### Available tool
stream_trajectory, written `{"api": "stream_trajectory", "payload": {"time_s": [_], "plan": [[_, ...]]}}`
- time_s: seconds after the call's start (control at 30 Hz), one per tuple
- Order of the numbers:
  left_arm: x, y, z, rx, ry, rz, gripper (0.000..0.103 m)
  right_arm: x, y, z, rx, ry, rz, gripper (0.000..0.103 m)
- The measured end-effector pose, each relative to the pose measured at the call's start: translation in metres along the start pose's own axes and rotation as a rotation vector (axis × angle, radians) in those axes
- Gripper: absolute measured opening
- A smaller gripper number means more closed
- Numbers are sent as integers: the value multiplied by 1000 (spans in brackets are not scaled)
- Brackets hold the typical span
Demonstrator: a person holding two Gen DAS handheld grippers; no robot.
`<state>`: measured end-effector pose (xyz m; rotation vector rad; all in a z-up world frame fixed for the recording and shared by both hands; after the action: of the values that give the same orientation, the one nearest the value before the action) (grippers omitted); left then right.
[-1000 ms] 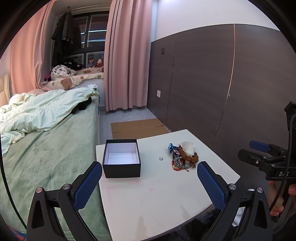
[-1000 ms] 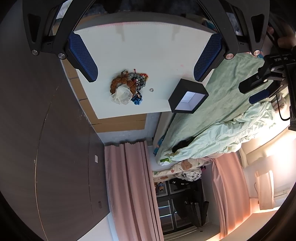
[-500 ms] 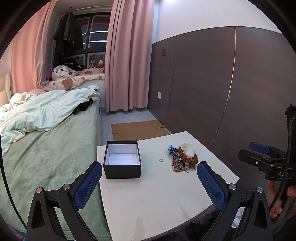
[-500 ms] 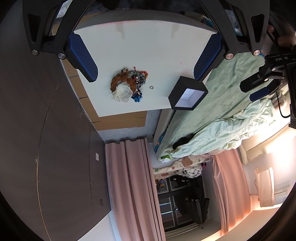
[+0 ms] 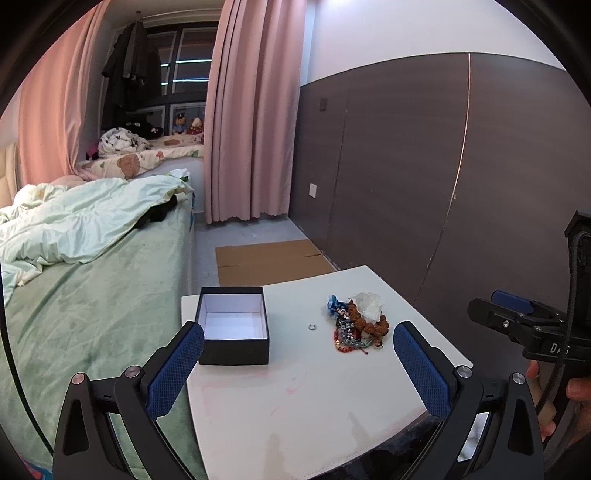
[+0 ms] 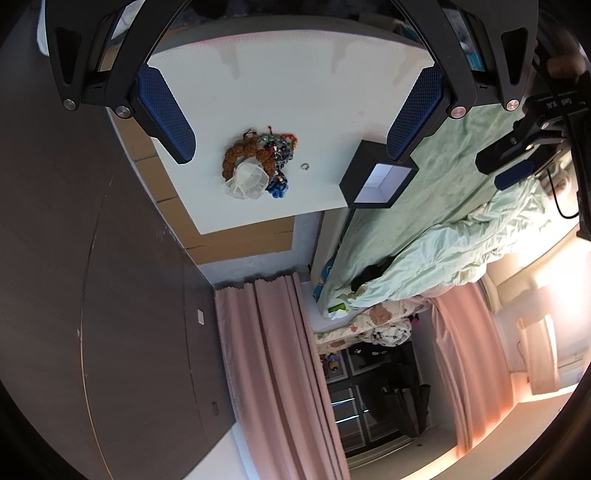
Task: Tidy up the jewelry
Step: 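Grasp the brown bead bracelet with the right tool while the left tool grasps a dark bead strand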
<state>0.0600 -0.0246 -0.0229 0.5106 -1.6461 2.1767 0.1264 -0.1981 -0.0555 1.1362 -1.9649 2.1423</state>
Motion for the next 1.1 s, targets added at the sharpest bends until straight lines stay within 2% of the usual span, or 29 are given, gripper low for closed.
{"api": "stream_trajectory", "payload": {"time_s": [0.23, 0.33, 0.53, 0.63, 0.73, 0.9, 1.03, 1.1], "plan": [[-23, -2, 2, 4, 18, -33, 102, -14, -2, 19, -70, 1, -4, 103], [-37, 0, 3, 24, 40, -67, 102, -26, 1, 35, -115, 18, -43, 103], [-63, 5, 7, 48, 71, -118, 93, -51, 14, 62, -205, 30, -132, 103], [-77, 10, 11, 63, 100, -162, 82, -59, 20, 73, -254, 30, -164, 103], [-92, 16, 17, 66, 118, -197, 76, -70, 28, 83, -316, 31, -203, 100], [-112, 24, 31, 57, 150, -249, 65, -84, 40, 97, -426, 2, -241, 84], [-130, 29, 40, 43, 157, -280, 62, -96, 48, 102, -496, -21, -260, 82], [-140, 33, 43, 39, 162, -297, 56, -102, 48, 104, -520, -35, -268, 79]]}}
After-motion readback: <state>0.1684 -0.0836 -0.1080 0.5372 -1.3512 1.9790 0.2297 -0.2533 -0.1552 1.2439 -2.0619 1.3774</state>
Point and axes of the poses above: each gripper's, at about its wrist camera, not at the fingertips, and x roughly against the way its jaws point, z to its right, y to its underside, the point moved 6 cm from there along -x, roughly the way its jaws point, and after that the axes turned 10 degrees about x, right-handed, at the moved point
